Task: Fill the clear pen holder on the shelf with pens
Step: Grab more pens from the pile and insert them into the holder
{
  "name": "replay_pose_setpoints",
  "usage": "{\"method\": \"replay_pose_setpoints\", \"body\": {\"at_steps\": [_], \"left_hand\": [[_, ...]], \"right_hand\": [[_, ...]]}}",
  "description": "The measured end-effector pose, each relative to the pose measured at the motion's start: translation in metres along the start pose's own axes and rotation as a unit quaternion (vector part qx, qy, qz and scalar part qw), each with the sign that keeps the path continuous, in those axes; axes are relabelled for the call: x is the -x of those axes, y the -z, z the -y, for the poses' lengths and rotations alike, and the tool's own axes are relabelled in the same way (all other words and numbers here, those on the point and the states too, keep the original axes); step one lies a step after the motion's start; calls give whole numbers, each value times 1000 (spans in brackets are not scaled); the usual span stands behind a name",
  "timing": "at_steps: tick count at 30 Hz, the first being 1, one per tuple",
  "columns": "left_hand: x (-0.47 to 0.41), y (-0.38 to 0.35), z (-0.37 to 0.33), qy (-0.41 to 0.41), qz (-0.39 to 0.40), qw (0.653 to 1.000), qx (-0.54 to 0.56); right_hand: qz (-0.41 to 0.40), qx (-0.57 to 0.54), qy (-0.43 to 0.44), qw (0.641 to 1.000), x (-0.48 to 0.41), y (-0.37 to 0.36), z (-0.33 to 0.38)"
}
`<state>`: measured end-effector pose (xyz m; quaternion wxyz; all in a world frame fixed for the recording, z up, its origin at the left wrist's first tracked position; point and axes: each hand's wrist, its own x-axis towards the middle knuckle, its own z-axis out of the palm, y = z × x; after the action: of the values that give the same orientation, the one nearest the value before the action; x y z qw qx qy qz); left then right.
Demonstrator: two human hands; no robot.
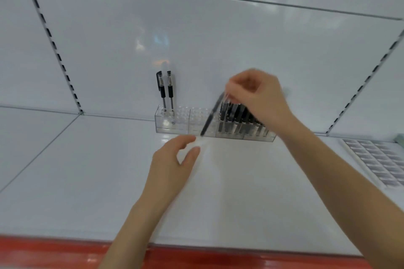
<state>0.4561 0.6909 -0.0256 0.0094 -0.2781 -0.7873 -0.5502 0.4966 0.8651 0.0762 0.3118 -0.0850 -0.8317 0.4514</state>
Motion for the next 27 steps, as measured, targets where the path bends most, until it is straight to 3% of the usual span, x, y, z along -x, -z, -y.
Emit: {"method": "replay_pose_setpoints", "body": {"at_steps": [2, 4, 6, 12, 27], "left_hand": [[5, -4, 12, -18, 97, 975, -199], [7, -9, 20, -2, 196, 910, -366], [10, -15, 22, 16, 252, 868, -427], [13, -16, 20, 31, 297, 850, -434], [13, -17, 21, 27, 285, 858, -427]], "right_hand": [[-69, 24, 26, 997, -19, 8, 0], [-114, 41, 57, 991, -35, 10, -1], [-128, 66, 84, 986, -46, 7, -5], [-75, 150, 117, 979, -58, -2, -17], [-71, 166, 129, 975, -67, -3, -16]]}}
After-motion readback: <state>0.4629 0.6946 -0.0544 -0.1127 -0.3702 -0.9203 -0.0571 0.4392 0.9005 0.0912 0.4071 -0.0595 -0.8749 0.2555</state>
